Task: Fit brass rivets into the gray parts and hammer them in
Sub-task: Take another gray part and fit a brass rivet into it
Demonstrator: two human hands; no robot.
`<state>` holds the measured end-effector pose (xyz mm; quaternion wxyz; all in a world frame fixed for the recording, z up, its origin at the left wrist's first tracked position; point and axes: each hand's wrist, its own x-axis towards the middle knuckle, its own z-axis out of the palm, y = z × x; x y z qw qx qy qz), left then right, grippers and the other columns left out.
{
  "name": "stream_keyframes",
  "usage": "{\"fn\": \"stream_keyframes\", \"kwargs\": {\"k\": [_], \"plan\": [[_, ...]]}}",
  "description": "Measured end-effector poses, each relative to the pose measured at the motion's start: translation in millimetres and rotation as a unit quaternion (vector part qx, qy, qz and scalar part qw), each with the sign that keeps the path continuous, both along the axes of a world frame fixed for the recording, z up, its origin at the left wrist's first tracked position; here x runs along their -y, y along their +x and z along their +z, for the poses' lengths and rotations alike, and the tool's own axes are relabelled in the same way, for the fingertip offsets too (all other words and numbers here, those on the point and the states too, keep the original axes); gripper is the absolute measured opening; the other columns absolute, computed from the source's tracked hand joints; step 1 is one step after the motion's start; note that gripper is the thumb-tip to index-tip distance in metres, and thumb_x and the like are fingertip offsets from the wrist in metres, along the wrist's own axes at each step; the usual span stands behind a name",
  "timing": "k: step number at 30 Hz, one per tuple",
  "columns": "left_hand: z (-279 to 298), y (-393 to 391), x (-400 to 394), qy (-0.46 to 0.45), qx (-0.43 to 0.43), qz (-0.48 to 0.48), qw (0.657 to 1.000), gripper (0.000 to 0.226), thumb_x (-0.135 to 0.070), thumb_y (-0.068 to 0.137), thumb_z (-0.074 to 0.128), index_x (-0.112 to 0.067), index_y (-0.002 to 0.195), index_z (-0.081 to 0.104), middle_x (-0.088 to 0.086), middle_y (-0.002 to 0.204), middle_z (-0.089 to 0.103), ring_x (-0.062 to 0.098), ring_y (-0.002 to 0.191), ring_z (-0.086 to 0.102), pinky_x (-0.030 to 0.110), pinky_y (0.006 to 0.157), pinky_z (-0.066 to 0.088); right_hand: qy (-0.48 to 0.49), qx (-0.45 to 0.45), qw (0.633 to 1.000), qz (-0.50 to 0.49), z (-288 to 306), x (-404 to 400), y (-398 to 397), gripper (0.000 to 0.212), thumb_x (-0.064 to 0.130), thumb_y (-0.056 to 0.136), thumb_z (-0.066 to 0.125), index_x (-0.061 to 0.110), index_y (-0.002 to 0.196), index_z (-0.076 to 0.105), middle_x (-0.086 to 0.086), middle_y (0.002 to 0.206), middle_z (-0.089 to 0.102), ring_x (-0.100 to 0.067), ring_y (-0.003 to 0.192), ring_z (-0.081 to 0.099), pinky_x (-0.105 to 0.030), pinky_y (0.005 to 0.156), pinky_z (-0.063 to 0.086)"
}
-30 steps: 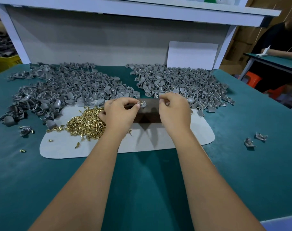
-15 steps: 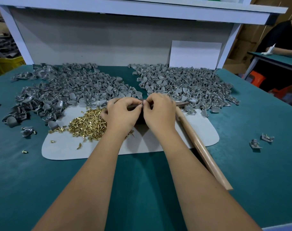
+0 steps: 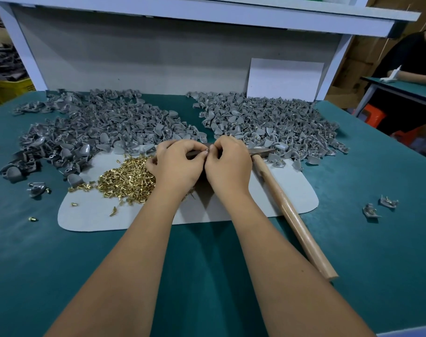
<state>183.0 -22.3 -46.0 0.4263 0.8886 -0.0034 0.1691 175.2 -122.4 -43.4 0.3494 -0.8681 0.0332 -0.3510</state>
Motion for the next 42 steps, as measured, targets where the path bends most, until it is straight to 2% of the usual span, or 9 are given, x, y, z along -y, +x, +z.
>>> {"fn": "stream_keyframes", "kwargs": {"k": [11,15,21,24,26,29,35,39,42], "plan": [[2,-3,0,0.001,-0.001,-0.001,1.0,0.022,-0.043,0.09,0.063,-0.051,0.071,0.058,-0.031,0.091,0.054,0.011,0.131,0.032,0.038,0.096,0.013,-0.013,0.004,0.999,0.031,-3,7,-3,0.014,0.011,0.09,0.055,0.011,0.076,0.058,0.005,0.077,0.054,-0.016,0.082,0.044,-0.025,0.064,0.022],[4,-4,-1,-0.011,0.006,-0.014,1.0,0.025,-0.037,0.092,0.064,-0.047,0.07,0.057,-0.033,0.093,0.053,0.012,0.133,0.03,0.043,0.106,0.013,0.121,-0.001,0.989,0.08,-3,12,-9,0.018,0.015,0.093,0.049,0.015,0.086,0.066,0.007,0.083,0.062,-0.013,0.087,0.053,-0.028,0.071,0.038],[3,-4,0,-0.048,-0.008,-0.023,0.999,0.026,-0.033,0.093,0.065,-0.043,0.069,0.059,-0.029,0.104,0.058,0.007,0.134,0.028,0.038,0.102,0.012,0.114,0.022,0.993,-0.016,14,25,-19,0.021,0.018,0.096,0.046,0.018,0.092,0.067,0.01,0.086,0.058,-0.016,0.094,0.052,-0.032,0.076,0.04],[3,-4,0,-0.059,-0.016,-0.026,0.998,0.024,-0.034,0.093,0.065,-0.042,0.071,0.061,-0.029,0.106,0.058,0.008,0.134,0.028,0.033,0.093,0.01,-0.001,-0.044,0.991,-0.123,24,47,-23,0.022,0.021,0.093,0.047,0.016,0.102,0.065,0.001,0.1,0.06,-0.019,0.099,0.046,-0.035,0.079,0.041],[2,-5,0,-0.05,-0.017,-0.024,0.998,0.018,-0.035,0.093,0.064,-0.041,0.076,0.063,-0.028,0.106,0.057,0.01,0.134,0.028,0.032,0.092,0.009,-0.086,-0.169,0.965,-0.18,25,63,-30,0.029,0.027,0.092,0.048,0.01,0.112,0.059,-0.011,0.117,0.055,-0.03,0.11,0.045,-0.039,0.081,0.04],[1,-6,1,-0.027,-0.006,-0.017,0.999,0.013,-0.037,0.093,0.063,-0.041,0.081,0.063,-0.027,0.103,0.054,0.012,0.134,0.028,0.034,0.093,0.012,-0.136,-0.329,0.923,-0.15,22,73,-46,0.023,0.029,0.092,0.05,0.02,0.112,0.056,-0.014,0.118,0.053,-0.034,0.112,0.048,-0.035,0.072,0.035],[1,-8,0,-0.02,0.004,0.0,1.0,0.01,-0.038,0.091,0.066,-0.041,0.082,0.063,-0.023,0.102,0.054,0.014,0.135,0.029,0.042,0.103,0.017,-0.142,-0.33,0.92,-0.16,18,66,-46,0.032,0.016,0.092,0.048,0.009,0.123,0.052,-0.014,0.121,0.056,-0.032,0.112,0.054,-0.035,0.074,0.044],[1,-7,0,-0.021,0.001,0.003,1.0,0.01,-0.039,0.09,0.066,-0.041,0.08,0.063,-0.025,0.102,0.056,0.014,0.134,0.029,0.043,0.105,0.017,-0.102,-0.253,0.944,-0.186,24,68,-45,0.028,0.009,0.089,0.053,0.004,0.111,0.037,-0.013,0.097,0.063,-0.034,0.089,0.063,-0.031,0.058,0.038],[1,-7,0,-0.03,-0.007,0.006,1.0,0.014,-0.039,0.089,0.067,-0.043,0.076,0.063,-0.026,0.099,0.056,0.014,0.132,0.031,0.039,0.099,0.017,-0.096,-0.174,0.961,-0.193,40,68,-49,0.023,0.013,0.092,0.053,0.012,0.099,0.031,-0.001,0.07,0.048,-0.023,0.055,0.044,-0.027,0.045,0.021]]}}
